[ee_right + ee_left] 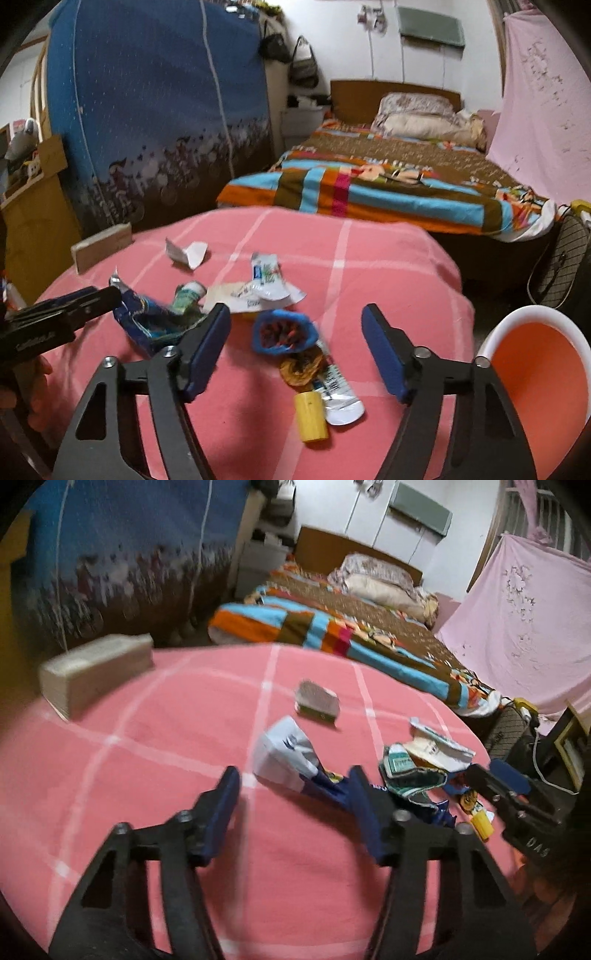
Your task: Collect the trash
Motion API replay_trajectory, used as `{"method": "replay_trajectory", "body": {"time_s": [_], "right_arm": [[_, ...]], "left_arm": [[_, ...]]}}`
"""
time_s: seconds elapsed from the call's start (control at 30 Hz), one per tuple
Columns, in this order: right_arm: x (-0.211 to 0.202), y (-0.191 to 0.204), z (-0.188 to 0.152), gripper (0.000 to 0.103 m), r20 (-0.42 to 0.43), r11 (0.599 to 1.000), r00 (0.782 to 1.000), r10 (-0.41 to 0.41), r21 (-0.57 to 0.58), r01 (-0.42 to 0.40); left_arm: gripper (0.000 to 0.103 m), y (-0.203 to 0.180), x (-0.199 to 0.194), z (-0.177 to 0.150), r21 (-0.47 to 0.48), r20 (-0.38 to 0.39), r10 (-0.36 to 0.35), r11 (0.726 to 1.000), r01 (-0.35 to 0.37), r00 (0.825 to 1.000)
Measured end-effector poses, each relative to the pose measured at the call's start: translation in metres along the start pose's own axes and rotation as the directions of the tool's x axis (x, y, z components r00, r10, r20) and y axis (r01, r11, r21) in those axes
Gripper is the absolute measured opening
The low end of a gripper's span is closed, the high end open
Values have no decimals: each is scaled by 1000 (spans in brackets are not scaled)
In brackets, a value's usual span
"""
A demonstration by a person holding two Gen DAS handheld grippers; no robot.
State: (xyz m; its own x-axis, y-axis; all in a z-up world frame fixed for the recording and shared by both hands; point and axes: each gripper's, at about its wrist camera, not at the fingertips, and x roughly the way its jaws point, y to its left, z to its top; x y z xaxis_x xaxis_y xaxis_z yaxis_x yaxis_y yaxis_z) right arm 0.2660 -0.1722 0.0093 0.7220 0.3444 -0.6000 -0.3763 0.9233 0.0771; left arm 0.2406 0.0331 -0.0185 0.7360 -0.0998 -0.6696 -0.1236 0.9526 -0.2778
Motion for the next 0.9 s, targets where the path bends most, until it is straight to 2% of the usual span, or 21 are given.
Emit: {"method": "replay_trajectory", "body": {"time_s": [0.07,0.13,0.17,0.23,0.27,0.3,0.43,0.63,0.73,0.9], "right_arm": [[5,1,-1,65,-27,1000,1000,6,-6,-6],[10,4,-2,60,-50,1000,999,4,-15,-5],[11,5,-2,55,-58,1000,998,3,-19,-4],[14,6,-2,45,-70,1000,998,3,-24,-4],[15,6,-2,34,-77,1000,997,3,-26,-5],[16,6,-2,31,-82,1000,997,5,-27,-7],[10,6,-2,30,-63,999,998,20,-27,-22],[-4,6,-4,30,-20,999,1000,24,-28,-25],[-12,3,-5,30,8,999,1000,24,-22,-24],[-28,-1,-7,30,63,999,998,29,-16,-28]], "left_arm": [[29,2,7,1,-32,-40,-30,999,29,999],[25,2,7,0,-46,-43,-41,998,39,998],[23,1,6,0,-46,-42,-48,998,47,998],[9,-1,5,1,-38,-46,-59,998,57,997],[9,-2,5,0,-35,-46,-59,998,58,997],[8,-3,3,0,-35,-40,-60,998,58,997],[2,-3,-7,3,-29,5,-61,998,62,998],[0,-5,-29,11,19,104,-55,998,54,993],[0,-9,-43,11,49,165,-51,998,43,985],[0,-21,-67,13,108,281,-51,994,21,958]]}}
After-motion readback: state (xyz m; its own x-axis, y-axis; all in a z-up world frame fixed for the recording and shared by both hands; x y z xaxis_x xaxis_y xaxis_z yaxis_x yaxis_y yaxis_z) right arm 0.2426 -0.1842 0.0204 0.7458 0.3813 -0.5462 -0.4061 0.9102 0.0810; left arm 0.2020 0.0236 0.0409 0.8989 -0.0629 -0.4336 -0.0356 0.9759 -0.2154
